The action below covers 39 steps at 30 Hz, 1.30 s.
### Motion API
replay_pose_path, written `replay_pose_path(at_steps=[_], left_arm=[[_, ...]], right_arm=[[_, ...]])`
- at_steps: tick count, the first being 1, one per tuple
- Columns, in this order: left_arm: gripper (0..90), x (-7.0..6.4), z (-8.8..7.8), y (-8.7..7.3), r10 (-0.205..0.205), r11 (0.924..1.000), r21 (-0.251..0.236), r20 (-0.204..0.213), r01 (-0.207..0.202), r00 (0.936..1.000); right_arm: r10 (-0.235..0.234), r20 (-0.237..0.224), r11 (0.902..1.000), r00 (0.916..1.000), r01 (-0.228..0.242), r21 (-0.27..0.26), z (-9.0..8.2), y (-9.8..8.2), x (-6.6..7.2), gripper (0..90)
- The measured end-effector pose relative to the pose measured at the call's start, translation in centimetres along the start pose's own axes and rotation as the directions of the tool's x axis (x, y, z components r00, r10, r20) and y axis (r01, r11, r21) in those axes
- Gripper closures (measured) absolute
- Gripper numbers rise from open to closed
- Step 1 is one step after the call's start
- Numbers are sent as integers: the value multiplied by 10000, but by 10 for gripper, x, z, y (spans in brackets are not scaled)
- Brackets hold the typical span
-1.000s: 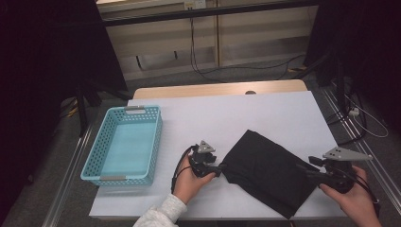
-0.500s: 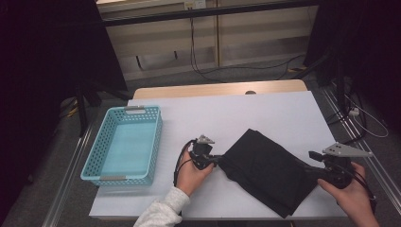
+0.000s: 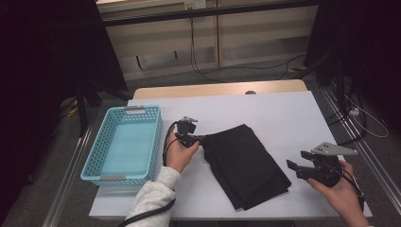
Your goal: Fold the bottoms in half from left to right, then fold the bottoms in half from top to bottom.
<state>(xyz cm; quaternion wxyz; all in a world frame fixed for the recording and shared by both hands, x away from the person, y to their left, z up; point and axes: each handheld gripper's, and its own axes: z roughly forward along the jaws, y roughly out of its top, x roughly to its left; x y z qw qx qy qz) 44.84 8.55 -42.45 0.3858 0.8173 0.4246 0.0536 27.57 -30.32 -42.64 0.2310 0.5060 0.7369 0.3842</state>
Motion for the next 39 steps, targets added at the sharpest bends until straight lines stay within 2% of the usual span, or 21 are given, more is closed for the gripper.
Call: replay_pose_path(at_steps=[3, 7, 9, 11, 17, 19, 20, 23, 24, 27, 29, 33, 36, 38, 39], left_arm=[[867, 10, -5, 6, -71, 10000, -14, -176, 71, 9998], [866, 19, -10, 10, -375, 9992, -174, -405, 368, 9985], [866, 22, -12, 11, -339, 9993, -184, -506, 330, 9981], [866, 25, -13, 11, -366, 9992, -181, -680, 354, 9970], [860, 31, -10, 13, -507, 9986, -212, -658, 494, 9965], [837, 31, -8, 12, -503, 9986, -179, -701, 492, 9963], [778, 31, -9, 12, -539, 9984, -208, -776, 524, 9955], [577, 31, -16, 11, -1030, 9942, -391, -948, 997, 9901], [494, 31, -18, 10, -1011, 9945, -383, -1008, 977, 9898], [368, 28, -22, 8, -854, 9959, -394, -1088, 816, 9904], [327, 27, -22, 5, -772, 9970, -146, -1139, 761, 9905], [278, 23, -19, 1, -580, 9983, -167, -1072, 565, 9925], [259, 23, -17, -4, -522, 9986, 54, -1051, 531, 9931], [249, 24, -17, -6, -500, 9987, 64, -995, 508, 9938], [241, 25, -17, -7, -517, 9986, 46, -972, 524, 9939]], right_arm=[[-72, -57, 10000, 10000, 72, -6, 3, 2, 5, 341], [-152, -115, 9998, 9998, 150, -155, 7, 8, 13, 312], [-194, -175, 9995, 9997, 190, -248, 13, 13, 19, 292], [-231, -310, 9995, 9993, 224, -244, 20, 17, 26, 282], [-525, -591, 9984, 9969, 512, -234, 43, 27, 54, 264], [-426, -656, 9989, 9969, 413, -207, 50, 28, 60, 257], [-443, -622, 9988, 9971, 429, -226, 53, 29, 62, 250], [-537, -589, 9986, 9968, 535, -46, 61, 30, 70, 234], [-562, -536, 9984, 9970, 564, 26, 63, 31, 73, 235], [-504, -605, 9987, 9969, 509, 67, 68, 31, 77, 231], [-567, -609, 9982, 9965, 577, 143, 71, 30, 80, 232], [-665, -568, 9964, 9962, 693, 479, 79, 25, 85, 237], [-537, -504, 9916, 9973, 592, 1148, 86, 16, 86, 242], [-48, -686, 9945, 9976, 119, 1040, 84, 10, 85, 266], [-79, -640, 9942, 9979, 147, 1064, 81, 9, 85, 276]])
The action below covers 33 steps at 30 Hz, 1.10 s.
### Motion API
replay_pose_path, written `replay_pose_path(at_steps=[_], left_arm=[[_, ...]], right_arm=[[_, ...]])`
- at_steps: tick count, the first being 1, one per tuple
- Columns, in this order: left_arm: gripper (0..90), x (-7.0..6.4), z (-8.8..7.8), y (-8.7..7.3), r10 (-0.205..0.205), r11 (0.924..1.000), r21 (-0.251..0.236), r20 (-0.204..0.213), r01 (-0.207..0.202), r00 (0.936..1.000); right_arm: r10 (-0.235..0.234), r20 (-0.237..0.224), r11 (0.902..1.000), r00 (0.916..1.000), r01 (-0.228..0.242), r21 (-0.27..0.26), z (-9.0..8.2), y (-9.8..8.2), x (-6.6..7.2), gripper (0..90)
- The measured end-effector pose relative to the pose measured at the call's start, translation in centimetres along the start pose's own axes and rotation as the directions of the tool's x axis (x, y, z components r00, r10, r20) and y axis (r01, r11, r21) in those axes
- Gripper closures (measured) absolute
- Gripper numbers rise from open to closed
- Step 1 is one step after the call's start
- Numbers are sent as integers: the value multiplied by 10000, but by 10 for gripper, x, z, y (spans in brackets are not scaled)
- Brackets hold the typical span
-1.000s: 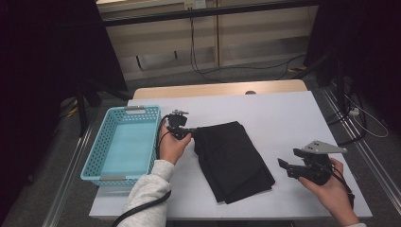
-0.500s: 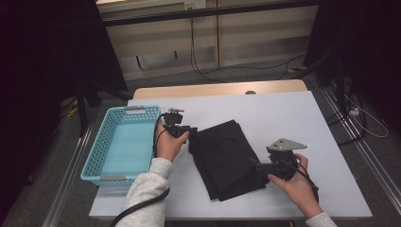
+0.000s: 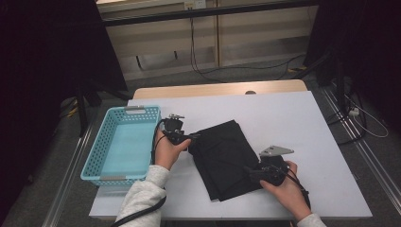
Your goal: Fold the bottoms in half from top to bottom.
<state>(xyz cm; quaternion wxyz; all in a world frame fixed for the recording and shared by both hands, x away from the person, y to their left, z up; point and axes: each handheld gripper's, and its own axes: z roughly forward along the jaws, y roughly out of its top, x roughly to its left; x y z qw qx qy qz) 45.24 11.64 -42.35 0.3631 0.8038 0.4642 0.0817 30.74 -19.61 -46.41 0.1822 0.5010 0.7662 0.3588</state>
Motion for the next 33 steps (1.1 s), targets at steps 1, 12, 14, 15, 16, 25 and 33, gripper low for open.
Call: replay_pose_path(at_steps=[1, 12, 14, 15, 16, 25, 33], left_arm=[[235, 1, 0, 0, -15, 10000, -2, -50, 15, 10000], [221, 11, 24, -1, -279, 9971, 689, -473, 311, 9985], [220, 10, 28, -2, -326, 9971, 678, -466, 358, 9984], [237, 8, 28, -2, -398, 9968, 672, -601, 438, 9974], [235, 6, 30, -2, -192, 9968, 760, -738, 249, 9971], [218, -10, 35, 6, 17, 9856, 1678, -1453, 230, 9894], [246, -8, 32, 18, -432, 9959, 736, -1138, 518, 9926]], right_arm=[[124, 38, 9999, 9999, -125, 25, -2, -2, 1, 288], [236, 151, 9997, 9996, -236, 28, -4, -2, 3, 394], [192, 92, 9998, 9998, -192, 21, -4, -2, 4, 451], [222, 44, 9997, 9997, -222, 35, -4, -2, 5, 474], [214, 50, 9998, 9998, -214, 27, -4, -2, 6, 480], [325, 28, 9995, 9995, -325, -31, -5, -3, 9, 531], [352, -34, 9993, 9994, -352, -112, -5, -4, 8, 531]])
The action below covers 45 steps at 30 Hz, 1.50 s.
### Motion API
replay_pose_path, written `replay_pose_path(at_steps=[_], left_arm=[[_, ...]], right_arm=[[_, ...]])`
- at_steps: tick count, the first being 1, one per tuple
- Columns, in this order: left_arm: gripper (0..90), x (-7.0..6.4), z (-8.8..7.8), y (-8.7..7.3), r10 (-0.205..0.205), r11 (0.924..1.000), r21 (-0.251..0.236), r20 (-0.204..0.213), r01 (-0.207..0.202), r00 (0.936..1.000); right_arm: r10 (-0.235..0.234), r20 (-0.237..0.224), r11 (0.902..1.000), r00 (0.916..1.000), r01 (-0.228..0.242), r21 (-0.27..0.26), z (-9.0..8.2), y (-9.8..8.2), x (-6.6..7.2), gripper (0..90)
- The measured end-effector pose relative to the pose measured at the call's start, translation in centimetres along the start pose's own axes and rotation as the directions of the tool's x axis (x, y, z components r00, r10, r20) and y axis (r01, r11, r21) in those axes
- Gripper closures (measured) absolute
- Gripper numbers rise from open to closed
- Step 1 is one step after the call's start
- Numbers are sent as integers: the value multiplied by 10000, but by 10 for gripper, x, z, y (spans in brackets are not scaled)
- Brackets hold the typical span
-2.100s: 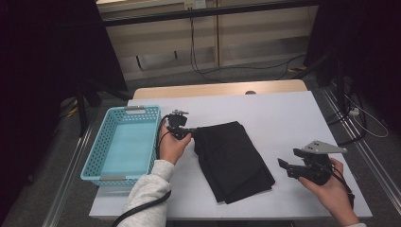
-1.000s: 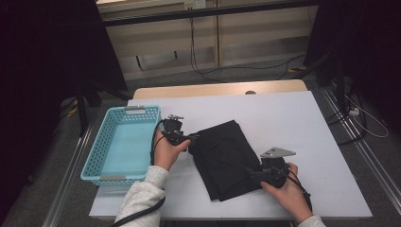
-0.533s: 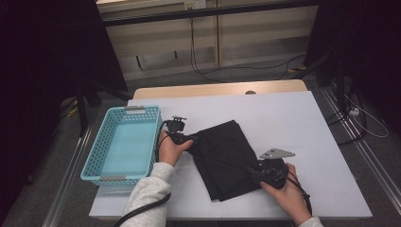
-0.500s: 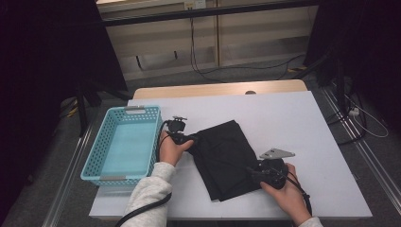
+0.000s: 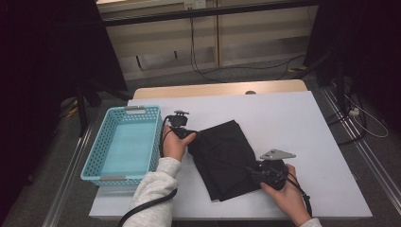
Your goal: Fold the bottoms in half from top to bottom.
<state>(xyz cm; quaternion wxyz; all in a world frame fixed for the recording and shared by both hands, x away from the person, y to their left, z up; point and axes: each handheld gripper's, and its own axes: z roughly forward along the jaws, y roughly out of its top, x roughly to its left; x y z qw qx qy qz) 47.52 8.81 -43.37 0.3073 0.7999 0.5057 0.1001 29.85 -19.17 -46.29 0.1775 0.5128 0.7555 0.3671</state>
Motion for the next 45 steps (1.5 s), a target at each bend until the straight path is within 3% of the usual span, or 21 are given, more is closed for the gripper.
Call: replay_pose_path(at_steps=[3, 5, 15, 20, 23, 24, 28, 33, 39, 45], left_arm=[[242, -3, 11, -5, 391, 9981, 484, -300, -376, 9988], [243, -7, 12, -7, 743, 9964, 457, -529, -719, 9958], [289, -8, 8, -4, 421, 9919, 1224, -628, -342, 9971], [433, -6, 4, 0, 388, 9871, 1571, -495, -305, 9980], [563, -5, 2, 0, 64, 9856, 1691, -213, -27, 9998], [608, -3, 1, -1, -78, 9852, 1709, -141, 101, 9999], [707, -3, 1, 2, -134, 9810, 1936, 149, 102, 9998], [779, -5, 2, 9, -449, 9720, 2312, 124, 408, 9989], [789, -6, -2, 25, -984, 9533, 2879, 120, 908, 9951], [797, -9, -10, 41, -940, 9366, 3393, 17, 879, 9956]], right_arm=[[-6, 18, 10000, 10000, 6, -43, 0, -1, 0, 531], [-34, 32, 10000, 10000, 34, -94, 0, -1, 1, 531], [-47, 31, 9999, 10000, 47, -107, 0, -2, 2, 564], [47, -194, 9999, 9998, -50, -151, 0, -2, 4, 649], [111, -261, 9997, 9996, -116, -200, 0, -2, 4, 684], [102, -328, 9997, 9994, -109, -205, 0, -3, 4, 743], [157, -491, 9997, 9987, -165, -161, 0, -2, 6, 793], [-2, -532, 9999, 9986, -4, -112, -1, 1, 6, 814], [8, -664, 9999, 9978, -18, -142, -4, 3, 5, 824], [-3, -773, 9996, 9970, -19, -293, -7, 4, 6, 828]])
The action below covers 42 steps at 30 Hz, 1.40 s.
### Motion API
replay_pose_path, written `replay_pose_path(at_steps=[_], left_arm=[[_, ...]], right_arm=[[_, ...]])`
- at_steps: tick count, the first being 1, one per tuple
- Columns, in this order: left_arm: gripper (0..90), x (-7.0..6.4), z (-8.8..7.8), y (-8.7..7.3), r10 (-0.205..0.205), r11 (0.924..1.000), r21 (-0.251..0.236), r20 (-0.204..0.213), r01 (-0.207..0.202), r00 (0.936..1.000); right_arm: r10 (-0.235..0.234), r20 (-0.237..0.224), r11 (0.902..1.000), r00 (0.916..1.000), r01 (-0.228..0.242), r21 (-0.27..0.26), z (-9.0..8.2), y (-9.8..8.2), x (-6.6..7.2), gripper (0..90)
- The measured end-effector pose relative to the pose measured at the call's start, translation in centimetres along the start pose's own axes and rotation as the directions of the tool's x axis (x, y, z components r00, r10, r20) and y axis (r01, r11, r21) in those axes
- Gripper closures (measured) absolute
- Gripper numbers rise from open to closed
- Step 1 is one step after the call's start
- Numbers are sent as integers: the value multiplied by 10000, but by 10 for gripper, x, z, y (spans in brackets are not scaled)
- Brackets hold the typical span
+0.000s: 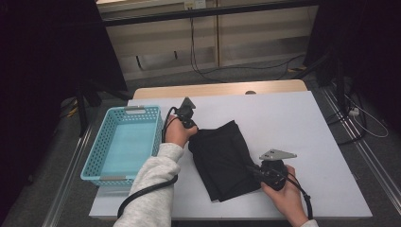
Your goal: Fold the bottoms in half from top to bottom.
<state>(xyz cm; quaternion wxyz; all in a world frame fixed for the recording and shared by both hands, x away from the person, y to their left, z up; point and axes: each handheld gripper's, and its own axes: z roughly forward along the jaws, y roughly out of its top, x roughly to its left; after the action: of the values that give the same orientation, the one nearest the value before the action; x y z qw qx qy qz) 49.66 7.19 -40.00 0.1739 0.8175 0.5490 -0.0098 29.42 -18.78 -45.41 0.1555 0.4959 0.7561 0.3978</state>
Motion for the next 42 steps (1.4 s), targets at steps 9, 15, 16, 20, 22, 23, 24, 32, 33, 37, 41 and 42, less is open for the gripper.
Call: replay_pose_path(at_steps=[9, 15, 16, 20, 22, 23, 24, 32, 33, 37, 41, 42], left_arm=[[802, -5, -20, 12, 65, 9964, 846, -297, -40, 9995], [804, -4, -32, 18, -7, 9931, 1170, -395, 53, 9992], [805, -4, -35, 19, -7, 9926, 1213, -431, 59, 9991], [806, -2, -49, 23, 20, 9908, 1351, -561, 56, 9984], [806, -1, -57, 26, 55, 9881, 1538, -565, 33, 9984], [806, -1, -60, 27, 39, 9875, 1575, -571, 51, 9984], [806, -1, -63, 28, 50, 9878, 1556, -607, 45, 9981], [806, -1, -94, 36, 106, 9869, 1615, -829, 29, 9965], [806, -1, -97, 36, 58, 9866, 1632, -880, 87, 9961], [806, 3, -110, 40, -31, 9858, 1671, -963, 193, 9953], [806, 7, -124, 43, -56, 9859, 1655, -1068, 233, 9943], [807, 7, -127, 43, -69, 9858, 1659, -1091, 250, 9940]], right_arm=[[-243, 2, 9992, 9997, 243, -316, -5, 5, 6, 829], [-407, 22, 9971, 9992, 407, -649, -7, 8, 12, 830], [-429, 21, 9963, 9991, 429, -743, -8, 9, 13, 830], [-676, 67, 9910, 9977, 680, -1150, -11, 13, 19, 831], [-818, -57, 9909, 9966, 807, -1081, -10, 15, 21, 830], [-838, -111, 9905, 9964, 821, -1102, -9, 15, 23, 831], [-878, -142, 9901, 9960, 857, -1115, -9, 15, 24, 830], [-969, -646, 9865, 9932, 873, -1389, -10, 26, 33, 830], [-992, -674, 9857, 9928, 888, -1431, -10, 27, 34, 830], [-1179, -634, 9790, 9910, 1053, -1746, -7, 32, 41, 830], [-1306, -664, 9708, 9892, 1140, -2109, -6, 35, 48, 830], [-1335, -666, 9692, 9888, 1162, -2173, -5, 36, 50, 830]])
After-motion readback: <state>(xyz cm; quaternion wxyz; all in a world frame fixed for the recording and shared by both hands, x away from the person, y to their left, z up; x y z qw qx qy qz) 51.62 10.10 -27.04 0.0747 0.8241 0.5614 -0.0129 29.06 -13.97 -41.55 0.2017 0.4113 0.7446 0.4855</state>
